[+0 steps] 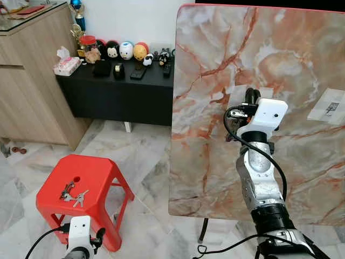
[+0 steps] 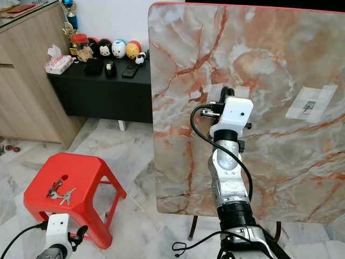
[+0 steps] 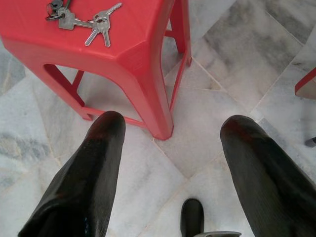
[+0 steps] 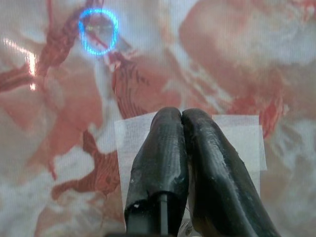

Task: Hang keys on a hook

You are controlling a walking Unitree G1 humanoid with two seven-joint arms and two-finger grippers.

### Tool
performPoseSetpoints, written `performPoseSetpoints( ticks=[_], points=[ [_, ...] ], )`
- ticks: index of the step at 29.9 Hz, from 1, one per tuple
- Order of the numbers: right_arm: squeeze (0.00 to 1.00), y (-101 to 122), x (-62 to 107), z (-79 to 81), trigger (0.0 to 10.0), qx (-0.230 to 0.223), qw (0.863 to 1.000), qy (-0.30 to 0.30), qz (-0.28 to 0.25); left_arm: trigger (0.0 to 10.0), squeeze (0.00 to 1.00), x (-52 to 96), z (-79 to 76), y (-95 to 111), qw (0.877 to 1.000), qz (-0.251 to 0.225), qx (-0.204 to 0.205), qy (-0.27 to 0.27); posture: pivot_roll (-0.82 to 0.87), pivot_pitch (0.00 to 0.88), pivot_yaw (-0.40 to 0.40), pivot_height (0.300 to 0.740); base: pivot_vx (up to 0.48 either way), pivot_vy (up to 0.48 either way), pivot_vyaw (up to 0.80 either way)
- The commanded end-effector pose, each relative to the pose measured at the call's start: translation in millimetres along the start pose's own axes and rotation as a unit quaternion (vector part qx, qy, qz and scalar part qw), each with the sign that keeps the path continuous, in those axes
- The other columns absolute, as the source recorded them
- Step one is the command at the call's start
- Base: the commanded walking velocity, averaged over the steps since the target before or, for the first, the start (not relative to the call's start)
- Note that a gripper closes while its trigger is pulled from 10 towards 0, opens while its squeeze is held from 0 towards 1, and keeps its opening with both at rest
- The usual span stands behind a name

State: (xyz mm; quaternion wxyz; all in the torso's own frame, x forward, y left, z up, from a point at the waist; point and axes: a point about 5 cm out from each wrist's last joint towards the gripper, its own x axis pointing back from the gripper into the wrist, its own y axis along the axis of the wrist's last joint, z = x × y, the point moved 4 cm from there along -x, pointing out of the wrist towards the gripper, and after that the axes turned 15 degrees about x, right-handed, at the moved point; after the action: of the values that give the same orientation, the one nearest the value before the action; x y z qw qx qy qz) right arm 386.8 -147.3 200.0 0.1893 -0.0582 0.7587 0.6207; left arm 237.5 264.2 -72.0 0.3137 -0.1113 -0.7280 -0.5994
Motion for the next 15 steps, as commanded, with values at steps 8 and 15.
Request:
performPoseSetpoints(
  ticks=[8, 15],
  points=[
    [0.00, 0.7, 3.8, -0.6, 10.0, -0.001, 1.000, 0.003, 0.003, 10.0, 0.00, 0.0, -0.8, -2.8, 1.000, 0.008, -0.007, 0.000, 0.16, 0.000, -0.044, 0.740, 0.000, 0.000, 0.00],
    [0.00, 3.8, 2.4, -7.4, 10.0, 0.007, 1.000, -0.014, -0.002, 10.0, 0.00, -0.1, -1.2, -2.5, 1.000, 0.008, -0.007, 0.000, 0.16, 0.000, -0.045, 0.740, 0.000, 0.000, 0.00]
  ],
)
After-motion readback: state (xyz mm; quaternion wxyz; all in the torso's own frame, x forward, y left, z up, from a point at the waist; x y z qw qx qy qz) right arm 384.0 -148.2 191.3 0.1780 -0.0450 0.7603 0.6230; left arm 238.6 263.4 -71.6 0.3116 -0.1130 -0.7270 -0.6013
